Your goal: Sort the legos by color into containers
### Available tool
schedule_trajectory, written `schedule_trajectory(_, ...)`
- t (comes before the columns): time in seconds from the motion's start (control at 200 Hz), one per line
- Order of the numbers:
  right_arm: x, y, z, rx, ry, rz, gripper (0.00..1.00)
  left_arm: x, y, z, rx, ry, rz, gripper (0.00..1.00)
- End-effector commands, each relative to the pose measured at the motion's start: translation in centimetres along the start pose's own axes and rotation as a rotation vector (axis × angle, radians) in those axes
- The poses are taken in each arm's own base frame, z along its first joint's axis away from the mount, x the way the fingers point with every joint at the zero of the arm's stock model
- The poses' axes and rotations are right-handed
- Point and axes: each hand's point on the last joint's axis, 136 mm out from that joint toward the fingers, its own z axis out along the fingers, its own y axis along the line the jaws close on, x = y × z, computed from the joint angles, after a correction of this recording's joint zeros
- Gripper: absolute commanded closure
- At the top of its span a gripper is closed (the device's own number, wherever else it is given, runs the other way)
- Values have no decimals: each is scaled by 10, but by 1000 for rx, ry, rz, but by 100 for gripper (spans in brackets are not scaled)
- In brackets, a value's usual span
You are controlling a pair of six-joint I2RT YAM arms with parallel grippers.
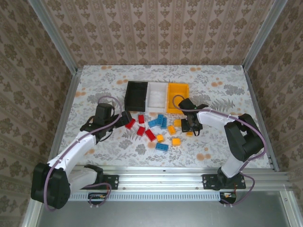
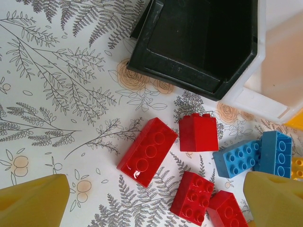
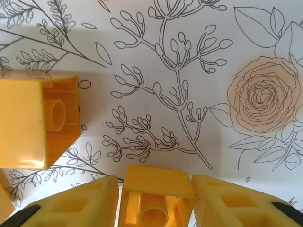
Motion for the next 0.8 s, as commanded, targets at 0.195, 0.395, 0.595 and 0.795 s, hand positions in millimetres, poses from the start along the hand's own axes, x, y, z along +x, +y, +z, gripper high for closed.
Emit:
schedule_trajectory(0.195, 2, 1, -4, -26, -12, 28, 72, -6, -9, -5, 26, -19, 21, 3)
schedule_trajectory(0.395, -6, -4, -25, -7, -77, 31, 75, -7, -10, -5, 29, -19, 20, 3)
schedule_trajectory(0.595, -47, 6, -82, -57, -237, 26, 75, -9, -16, -5, 56, -23, 14, 3)
schedule_trajectory(0.795, -136, 39, -93, -51, -333, -29, 75, -10, -21, -4, 76, -12, 1, 3)
